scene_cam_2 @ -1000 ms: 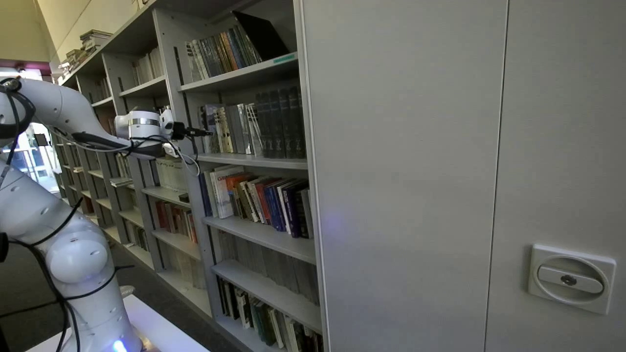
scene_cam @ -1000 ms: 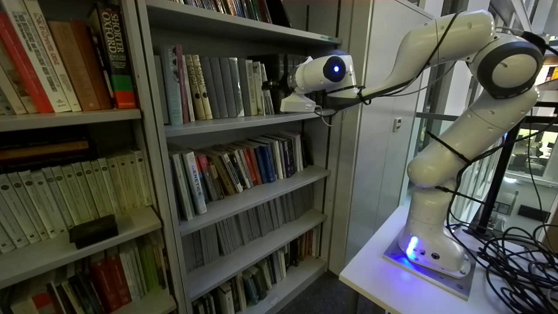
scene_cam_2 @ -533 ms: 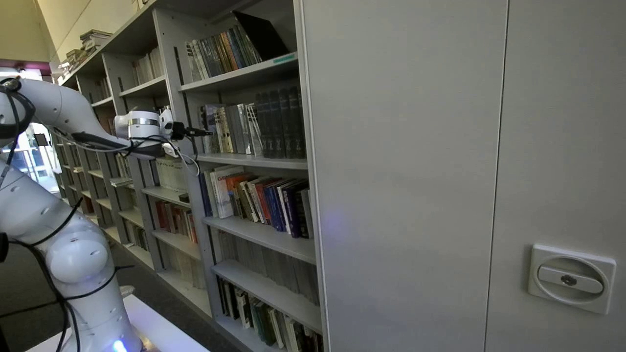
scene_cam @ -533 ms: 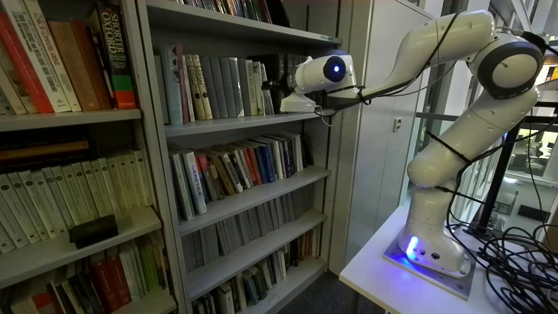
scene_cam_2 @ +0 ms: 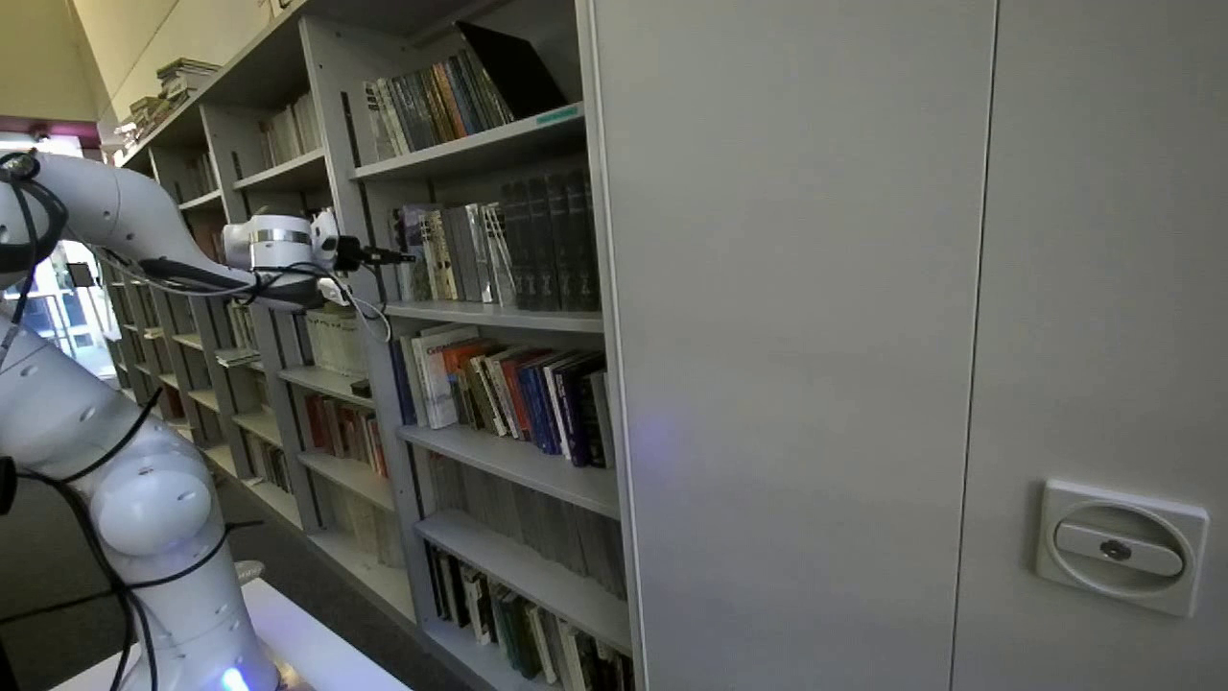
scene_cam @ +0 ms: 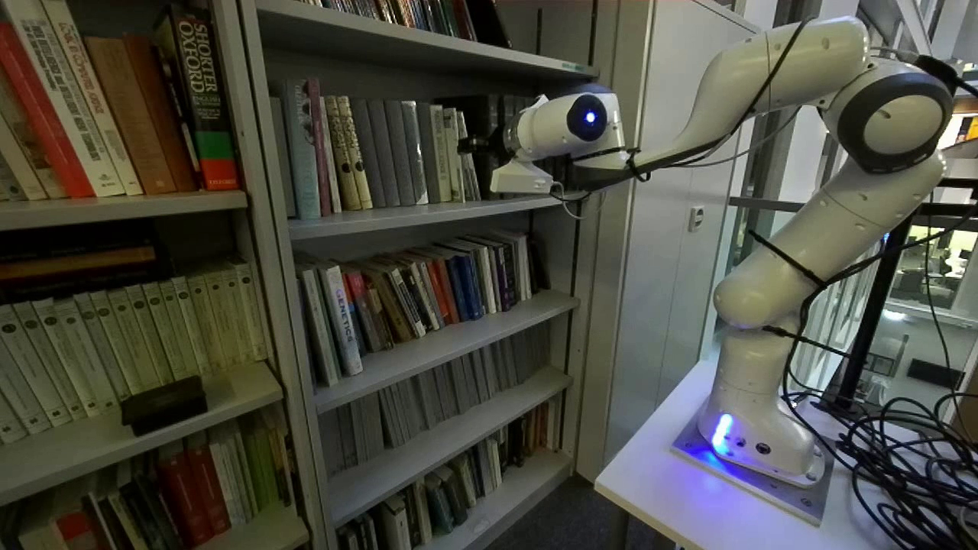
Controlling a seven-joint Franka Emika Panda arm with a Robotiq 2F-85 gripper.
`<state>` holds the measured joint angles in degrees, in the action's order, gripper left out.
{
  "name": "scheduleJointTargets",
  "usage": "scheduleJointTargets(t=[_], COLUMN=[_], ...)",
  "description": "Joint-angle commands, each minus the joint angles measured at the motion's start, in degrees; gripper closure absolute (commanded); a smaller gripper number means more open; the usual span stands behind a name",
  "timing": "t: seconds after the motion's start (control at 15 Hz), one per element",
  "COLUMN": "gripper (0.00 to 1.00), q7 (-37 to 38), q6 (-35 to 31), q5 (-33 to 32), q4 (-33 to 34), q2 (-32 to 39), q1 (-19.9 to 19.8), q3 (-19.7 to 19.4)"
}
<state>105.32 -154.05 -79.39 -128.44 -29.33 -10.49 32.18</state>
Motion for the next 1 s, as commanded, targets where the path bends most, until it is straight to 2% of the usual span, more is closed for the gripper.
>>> scheduleJointTargets(t=[0.0, 0.93], gripper=[0.0, 0.0], q7=[0.6, 1.8], q6=[-1.2, -0.5], q5=[-1.9, -7.1], q4=[1.3, 7.3], q2=[0.4, 5.3], q1=[-0.6, -1.8], q3=[-0.1, 0.8])
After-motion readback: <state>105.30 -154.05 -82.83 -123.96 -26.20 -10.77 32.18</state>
